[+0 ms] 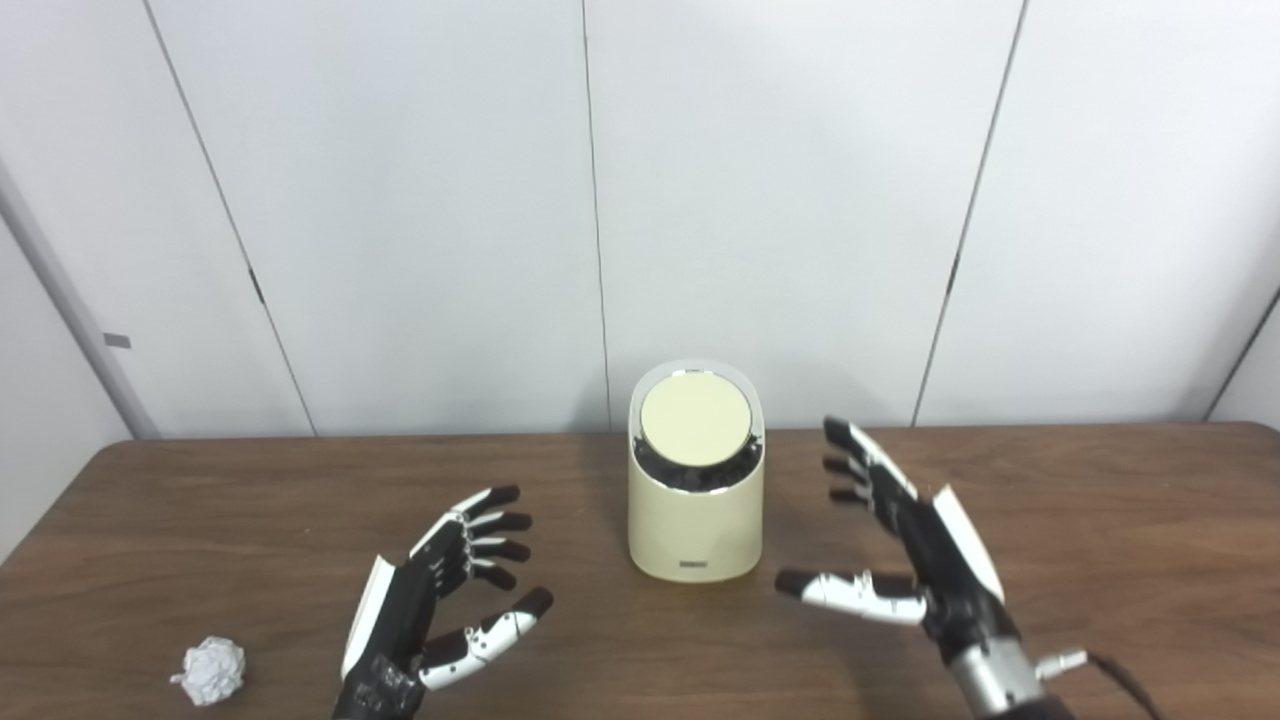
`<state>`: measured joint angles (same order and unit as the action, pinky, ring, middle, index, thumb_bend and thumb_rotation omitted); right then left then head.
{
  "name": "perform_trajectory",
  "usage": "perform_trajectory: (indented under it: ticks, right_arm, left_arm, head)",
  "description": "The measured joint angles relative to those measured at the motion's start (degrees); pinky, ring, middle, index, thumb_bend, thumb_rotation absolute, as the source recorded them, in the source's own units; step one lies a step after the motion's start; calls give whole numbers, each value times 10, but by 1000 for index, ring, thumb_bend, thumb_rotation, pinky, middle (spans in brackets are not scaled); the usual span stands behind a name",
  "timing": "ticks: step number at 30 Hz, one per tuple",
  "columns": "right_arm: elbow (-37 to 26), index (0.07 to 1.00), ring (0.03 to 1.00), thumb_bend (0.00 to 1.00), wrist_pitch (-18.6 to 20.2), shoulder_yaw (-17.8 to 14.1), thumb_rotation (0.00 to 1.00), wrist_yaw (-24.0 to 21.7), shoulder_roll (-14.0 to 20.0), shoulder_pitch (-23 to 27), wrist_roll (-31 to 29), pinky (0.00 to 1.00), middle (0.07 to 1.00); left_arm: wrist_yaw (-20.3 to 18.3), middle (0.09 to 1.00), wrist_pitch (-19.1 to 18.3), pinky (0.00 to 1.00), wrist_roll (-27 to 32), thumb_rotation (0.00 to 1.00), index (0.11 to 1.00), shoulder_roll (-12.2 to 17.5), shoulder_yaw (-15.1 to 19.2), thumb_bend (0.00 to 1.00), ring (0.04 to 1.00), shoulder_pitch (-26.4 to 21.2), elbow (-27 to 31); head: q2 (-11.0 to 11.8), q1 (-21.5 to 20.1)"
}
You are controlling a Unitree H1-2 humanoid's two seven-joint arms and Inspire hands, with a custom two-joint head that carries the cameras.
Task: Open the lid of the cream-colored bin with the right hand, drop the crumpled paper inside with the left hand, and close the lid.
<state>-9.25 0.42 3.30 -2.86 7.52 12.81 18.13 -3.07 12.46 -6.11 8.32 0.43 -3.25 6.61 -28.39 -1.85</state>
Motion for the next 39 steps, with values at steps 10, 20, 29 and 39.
perform_trajectory:
  ticks: [10, 20, 29, 39]
  right_arm:
    - [24, 944, 908, 853, 75, 1, 381, 0, 2, 92, 34, 826, 934]
    - [74, 944, 866, 824, 83, 21, 296, 1, 10, 194, 59, 732, 909]
    - [124, 946, 863, 831, 94, 46, 303, -1, 20, 225, 90, 661, 938]
    - [148, 947, 881, 797, 127, 72, 253, -3, 18, 250, 114, 709, 946]
  left_arm:
    - [0, 751, -24, 588, -3, 153, 825, 17, 9, 637, 687, -7, 21]
    - [-1, 748, -26, 587, -5, 170, 825, 18, 10, 650, 685, -8, 31]
    - [0, 746, -26, 589, -8, 182, 819, 17, 10, 653, 687, -5, 31]
    - [1, 753, -25, 580, -8, 158, 821, 11, 5, 645, 685, -2, 30]
  head:
    - [13, 2]
    - [15, 7]
    - [13, 14]
    - [13, 14]
